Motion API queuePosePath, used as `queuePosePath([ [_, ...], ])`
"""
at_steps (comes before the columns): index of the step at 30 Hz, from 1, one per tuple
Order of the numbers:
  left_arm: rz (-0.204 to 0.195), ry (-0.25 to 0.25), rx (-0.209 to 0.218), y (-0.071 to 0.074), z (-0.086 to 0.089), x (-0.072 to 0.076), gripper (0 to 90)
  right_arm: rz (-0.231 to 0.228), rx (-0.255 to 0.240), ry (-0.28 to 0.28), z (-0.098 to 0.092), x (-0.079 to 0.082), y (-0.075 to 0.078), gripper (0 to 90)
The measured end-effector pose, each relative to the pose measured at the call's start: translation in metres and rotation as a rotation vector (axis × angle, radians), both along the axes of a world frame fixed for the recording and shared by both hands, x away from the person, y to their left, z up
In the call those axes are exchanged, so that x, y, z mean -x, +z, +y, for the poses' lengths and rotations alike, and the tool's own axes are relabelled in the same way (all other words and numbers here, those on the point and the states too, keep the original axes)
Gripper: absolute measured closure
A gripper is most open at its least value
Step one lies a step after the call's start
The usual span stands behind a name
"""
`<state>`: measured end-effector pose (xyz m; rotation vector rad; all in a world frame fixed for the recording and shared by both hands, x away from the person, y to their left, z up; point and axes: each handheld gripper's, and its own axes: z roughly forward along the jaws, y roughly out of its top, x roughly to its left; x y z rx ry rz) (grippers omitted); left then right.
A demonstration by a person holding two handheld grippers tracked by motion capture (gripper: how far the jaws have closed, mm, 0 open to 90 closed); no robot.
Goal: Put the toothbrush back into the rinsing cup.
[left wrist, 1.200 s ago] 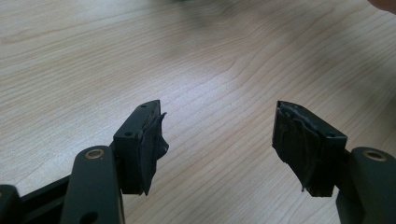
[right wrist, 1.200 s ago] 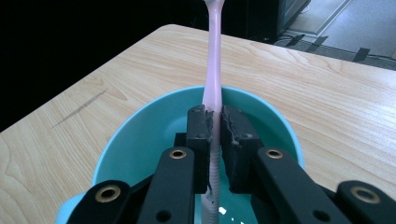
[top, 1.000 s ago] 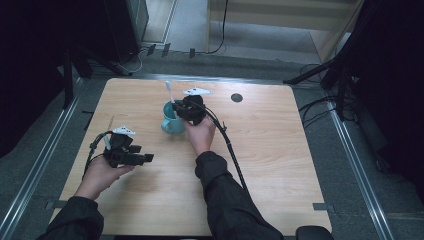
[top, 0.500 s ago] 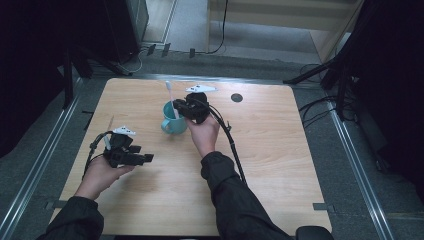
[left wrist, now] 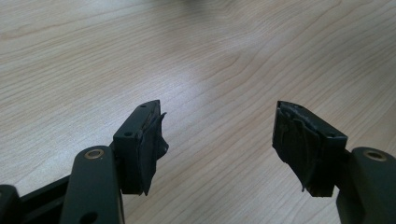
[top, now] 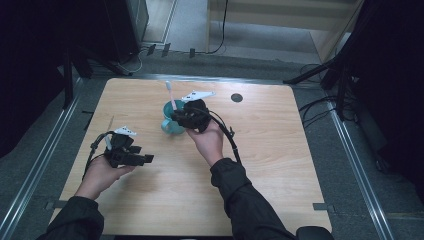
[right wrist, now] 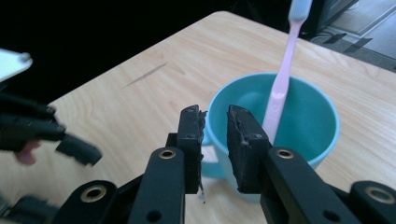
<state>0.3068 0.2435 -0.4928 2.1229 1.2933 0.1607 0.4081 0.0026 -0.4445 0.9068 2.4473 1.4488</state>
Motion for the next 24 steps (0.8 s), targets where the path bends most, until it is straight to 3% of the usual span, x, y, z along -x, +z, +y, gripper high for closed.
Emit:
queuePosePath([
  [6, 0.002, -0.003, -0.004, 0.0, -0.002, -0.001, 33.2, 0.025, 0.015, 0.038, -0.011, 0.009, 0.004, 74.7],
  [16, -0.002, -0.011, -0.006, -0.002, -0.006, -0.006, 33.2, 0.024, 0.049, 0.054, -0.037, 0.021, 0.009, 73.1],
  [24, -0.003, -0.019, -0.006, -0.003, -0.009, -0.01, 33.1, 0.05, 0.018, 0.05, -0.063, 0.031, 0.009, 72.6],
])
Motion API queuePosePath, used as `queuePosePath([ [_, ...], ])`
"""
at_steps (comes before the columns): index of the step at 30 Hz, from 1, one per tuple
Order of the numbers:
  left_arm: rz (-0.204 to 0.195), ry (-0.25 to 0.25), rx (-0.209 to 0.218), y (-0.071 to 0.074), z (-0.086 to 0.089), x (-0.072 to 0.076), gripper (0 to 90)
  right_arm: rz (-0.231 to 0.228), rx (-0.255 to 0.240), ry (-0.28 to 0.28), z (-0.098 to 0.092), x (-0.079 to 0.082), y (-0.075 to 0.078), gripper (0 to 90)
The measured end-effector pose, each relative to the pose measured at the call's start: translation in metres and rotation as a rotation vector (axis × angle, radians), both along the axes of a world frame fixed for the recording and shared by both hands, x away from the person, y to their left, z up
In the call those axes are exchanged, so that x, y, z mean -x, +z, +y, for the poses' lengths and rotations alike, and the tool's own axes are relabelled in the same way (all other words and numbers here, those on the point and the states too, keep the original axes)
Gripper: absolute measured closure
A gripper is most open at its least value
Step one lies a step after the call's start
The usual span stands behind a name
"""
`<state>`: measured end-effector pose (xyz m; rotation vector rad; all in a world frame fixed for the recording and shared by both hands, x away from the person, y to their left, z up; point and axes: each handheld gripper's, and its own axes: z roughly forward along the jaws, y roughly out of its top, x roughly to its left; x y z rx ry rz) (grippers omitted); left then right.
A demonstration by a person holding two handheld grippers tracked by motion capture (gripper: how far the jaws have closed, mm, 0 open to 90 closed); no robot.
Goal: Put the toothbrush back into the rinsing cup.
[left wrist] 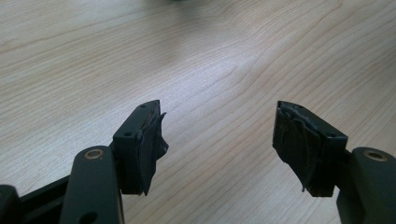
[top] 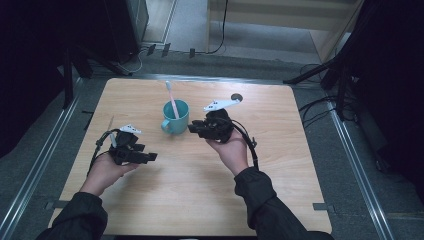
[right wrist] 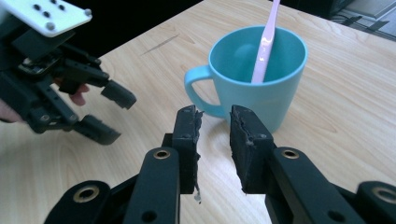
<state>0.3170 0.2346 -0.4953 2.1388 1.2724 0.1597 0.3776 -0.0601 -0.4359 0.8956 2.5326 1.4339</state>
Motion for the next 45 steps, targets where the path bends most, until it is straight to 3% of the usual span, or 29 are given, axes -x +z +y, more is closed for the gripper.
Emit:
queuePosePath([
  [16, 0.003, -0.001, 0.002, -0.001, -0.005, -0.006, 33.1, 0.026, 0.032, -0.012, -0.045, 0.02, -0.013, 69.8],
  [33, 0.006, 0.002, -0.008, -0.002, -0.006, -0.008, 31.6, 0.058, 0.045, -0.027, -0.074, 0.04, -0.016, 66.5],
  [36, 0.007, 0.003, -0.012, -0.002, -0.007, -0.008, 30.8, 0.058, 0.067, -0.025, -0.082, 0.045, -0.02, 64.1],
  [41, 0.001, 0.006, -0.018, -0.003, -0.008, -0.007, 29.4, 0.087, 0.089, -0.021, -0.086, 0.045, -0.026, 61.6],
  [45, -0.007, 0.011, -0.03, -0.004, -0.009, -0.006, 27.4, 0.085, 0.106, -0.022, -0.086, 0.041, -0.029, 60.3],
])
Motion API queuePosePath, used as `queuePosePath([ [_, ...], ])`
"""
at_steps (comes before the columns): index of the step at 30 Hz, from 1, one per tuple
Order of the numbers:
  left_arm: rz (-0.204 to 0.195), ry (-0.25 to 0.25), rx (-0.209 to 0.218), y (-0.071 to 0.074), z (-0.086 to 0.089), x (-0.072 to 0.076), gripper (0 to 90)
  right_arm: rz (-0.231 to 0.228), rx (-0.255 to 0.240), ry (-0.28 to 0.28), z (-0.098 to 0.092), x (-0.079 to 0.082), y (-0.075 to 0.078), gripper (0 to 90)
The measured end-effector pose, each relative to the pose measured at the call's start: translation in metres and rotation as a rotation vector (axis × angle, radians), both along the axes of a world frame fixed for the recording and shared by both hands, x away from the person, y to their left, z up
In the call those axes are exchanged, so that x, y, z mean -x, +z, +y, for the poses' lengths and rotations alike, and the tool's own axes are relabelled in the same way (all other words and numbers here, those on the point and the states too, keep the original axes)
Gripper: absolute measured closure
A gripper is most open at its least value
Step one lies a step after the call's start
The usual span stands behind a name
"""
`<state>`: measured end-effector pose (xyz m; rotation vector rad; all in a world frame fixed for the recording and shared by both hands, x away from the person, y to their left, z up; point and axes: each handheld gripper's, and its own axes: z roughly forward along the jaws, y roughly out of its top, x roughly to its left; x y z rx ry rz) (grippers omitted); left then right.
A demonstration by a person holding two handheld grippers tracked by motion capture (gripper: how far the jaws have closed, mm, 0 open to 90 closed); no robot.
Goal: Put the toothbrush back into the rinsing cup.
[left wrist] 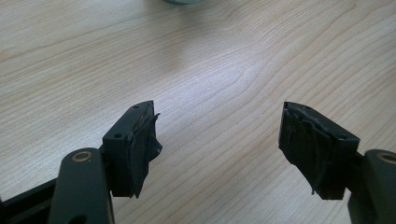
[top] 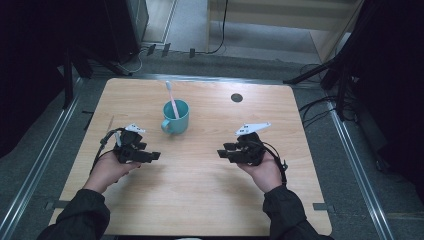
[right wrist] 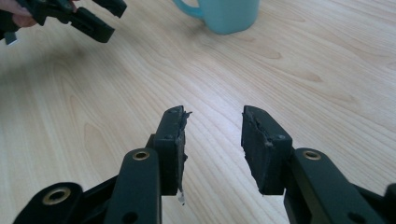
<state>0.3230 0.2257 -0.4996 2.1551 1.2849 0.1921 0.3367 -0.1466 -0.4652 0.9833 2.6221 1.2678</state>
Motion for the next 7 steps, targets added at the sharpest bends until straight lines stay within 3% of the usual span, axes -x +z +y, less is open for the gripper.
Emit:
queuePosePath([
  [7, 0.004, 0.007, -0.007, -0.0018, 0.0004, 0.0002, 26.2, -0.002, -0.017, -0.012, -0.0027, -0.004, 0.0002, 58.0],
])
